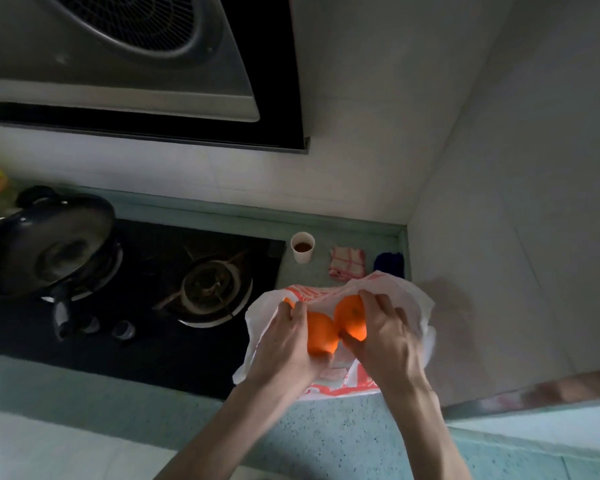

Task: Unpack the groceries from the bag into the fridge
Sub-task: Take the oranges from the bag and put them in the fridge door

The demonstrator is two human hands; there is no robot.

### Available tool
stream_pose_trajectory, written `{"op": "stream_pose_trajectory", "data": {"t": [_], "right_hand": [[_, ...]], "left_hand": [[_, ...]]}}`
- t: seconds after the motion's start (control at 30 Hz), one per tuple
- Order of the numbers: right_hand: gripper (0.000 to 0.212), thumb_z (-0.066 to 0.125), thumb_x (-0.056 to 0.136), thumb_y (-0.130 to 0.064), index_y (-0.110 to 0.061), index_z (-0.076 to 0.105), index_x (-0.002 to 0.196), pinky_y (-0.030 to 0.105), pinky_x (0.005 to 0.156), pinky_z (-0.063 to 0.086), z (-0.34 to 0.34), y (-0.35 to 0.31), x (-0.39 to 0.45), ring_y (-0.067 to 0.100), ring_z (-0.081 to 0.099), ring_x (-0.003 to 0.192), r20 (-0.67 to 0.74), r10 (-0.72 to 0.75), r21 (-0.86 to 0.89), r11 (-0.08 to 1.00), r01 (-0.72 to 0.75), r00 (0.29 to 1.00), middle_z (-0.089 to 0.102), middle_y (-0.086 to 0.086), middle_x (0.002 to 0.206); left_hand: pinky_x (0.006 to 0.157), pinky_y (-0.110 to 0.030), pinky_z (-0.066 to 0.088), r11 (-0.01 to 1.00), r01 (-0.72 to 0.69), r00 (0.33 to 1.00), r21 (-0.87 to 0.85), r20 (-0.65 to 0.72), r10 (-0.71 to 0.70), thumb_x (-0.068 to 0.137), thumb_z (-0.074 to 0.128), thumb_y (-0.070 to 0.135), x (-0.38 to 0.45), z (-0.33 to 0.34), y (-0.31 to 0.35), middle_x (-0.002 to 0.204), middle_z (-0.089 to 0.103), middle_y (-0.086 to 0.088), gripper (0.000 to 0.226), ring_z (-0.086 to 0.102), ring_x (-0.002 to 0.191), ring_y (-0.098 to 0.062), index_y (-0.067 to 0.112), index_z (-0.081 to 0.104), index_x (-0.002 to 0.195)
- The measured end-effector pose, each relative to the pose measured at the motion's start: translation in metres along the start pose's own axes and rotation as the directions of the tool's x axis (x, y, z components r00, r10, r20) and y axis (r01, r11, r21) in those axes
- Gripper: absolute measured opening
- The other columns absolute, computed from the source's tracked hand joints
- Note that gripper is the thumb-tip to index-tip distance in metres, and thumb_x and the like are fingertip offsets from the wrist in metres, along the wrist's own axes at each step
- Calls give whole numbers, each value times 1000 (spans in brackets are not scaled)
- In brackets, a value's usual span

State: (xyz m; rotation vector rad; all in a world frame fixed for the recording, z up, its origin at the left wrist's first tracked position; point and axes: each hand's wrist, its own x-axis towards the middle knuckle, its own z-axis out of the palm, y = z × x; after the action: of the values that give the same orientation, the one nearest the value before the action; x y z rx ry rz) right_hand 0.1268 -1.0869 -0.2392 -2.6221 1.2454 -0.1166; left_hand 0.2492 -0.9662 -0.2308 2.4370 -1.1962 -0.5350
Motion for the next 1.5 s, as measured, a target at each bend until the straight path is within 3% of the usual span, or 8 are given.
{"op": "stream_pose_trajectory", "data": {"t": [0.27, 0.47, 0.63, 0.77, 0.97, 1.17, 1.37, 1.5], "right_hand": [[76, 86, 72, -53, -33, 53, 138, 32, 66, 42, -69, -16, -17, 39, 69, 93, -189, -41, 313, 945, 99, 981, 57, 6, 126], [76, 77, 71, -63, -31, 55, 137, 34, 73, 49, -100, -70, -12, 26, 61, 97, -284, -164, 463, 840, 285, 945, 53, 5, 132], [84, 68, 69, -69, -24, 51, 139, 35, 73, 53, -105, -142, -28, 20, 60, 93, -327, -276, 549, 723, 420, 904, 49, -6, 127], [81, 71, 68, -68, -26, 49, 134, 34, 81, 47, -99, -209, -55, 16, 55, 103, -306, -391, 561, 662, 496, 868, 47, -12, 122], [78, 82, 69, -57, -43, 41, 134, 40, 92, 51, -86, -313, -116, 14, 57, 115, -191, -569, 662, 527, 533, 800, 51, -18, 129], [70, 88, 75, -40, -41, 51, 134, 11, 82, 42, -60, -411, -190, -5, 57, 114, -207, -711, 739, 337, 584, 672, 58, -16, 129], [69, 87, 76, -39, -36, 54, 136, 30, 98, 53, -30, -496, -274, 5, 58, 120, -265, -795, 769, 168, 617, 546, 54, -17, 131], [76, 78, 72, -57, -34, 53, 140, 39, 101, 55, -22, -546, -329, 11, 58, 123, -274, -849, 805, 54, 590, 452, 53, -15, 133]], "left_hand": [[90, -30, 56, 945, -56, 986, -322, -164, 3, 68, 82, 66, -45, -55, -4, 126, 48, 17, 78, 60, 106, -2, 41, 46, 132], [90, -33, 60, 882, -67, 922, -466, -367, -123, 65, 82, 68, -79, -99, -37, 130, 48, 24, 76, 64, 110, -4, 46, 50, 131], [87, -19, 58, 846, -40, 788, -531, -538, -300, 66, 94, 44, -130, -139, -82, 126, 51, 25, 70, 60, 109, 8, 45, 57, 125], [83, -12, 53, 835, 3, 709, -550, -588, -390, 66, 93, 48, -189, -166, -126, 128, 52, 25, 74, 57, 111, 9, 47, 54, 128], [92, -19, 56, 823, 58, 505, -566, -694, -513, 67, 94, 43, -292, -205, -192, 126, 56, 20, 73, 58, 115, 5, 38, 59, 130], [88, -12, 53, 840, 134, 330, -525, -776, -538, 67, 91, 49, -411, -234, -247, 130, 54, 25, 76, 55, 119, 7, 41, 54, 133], [84, 1, 46, 823, 212, 166, -526, -811, -561, 65, 87, 55, -522, -241, -293, 127, 52, 31, 78, 55, 117, 8, 46, 49, 132], [72, 1, 46, 789, 258, 62, -557, -806, -589, 61, 80, 62, -584, -241, -311, 124, 45, 36, 80, 48, 112, 22, 52, 42, 131]]}}
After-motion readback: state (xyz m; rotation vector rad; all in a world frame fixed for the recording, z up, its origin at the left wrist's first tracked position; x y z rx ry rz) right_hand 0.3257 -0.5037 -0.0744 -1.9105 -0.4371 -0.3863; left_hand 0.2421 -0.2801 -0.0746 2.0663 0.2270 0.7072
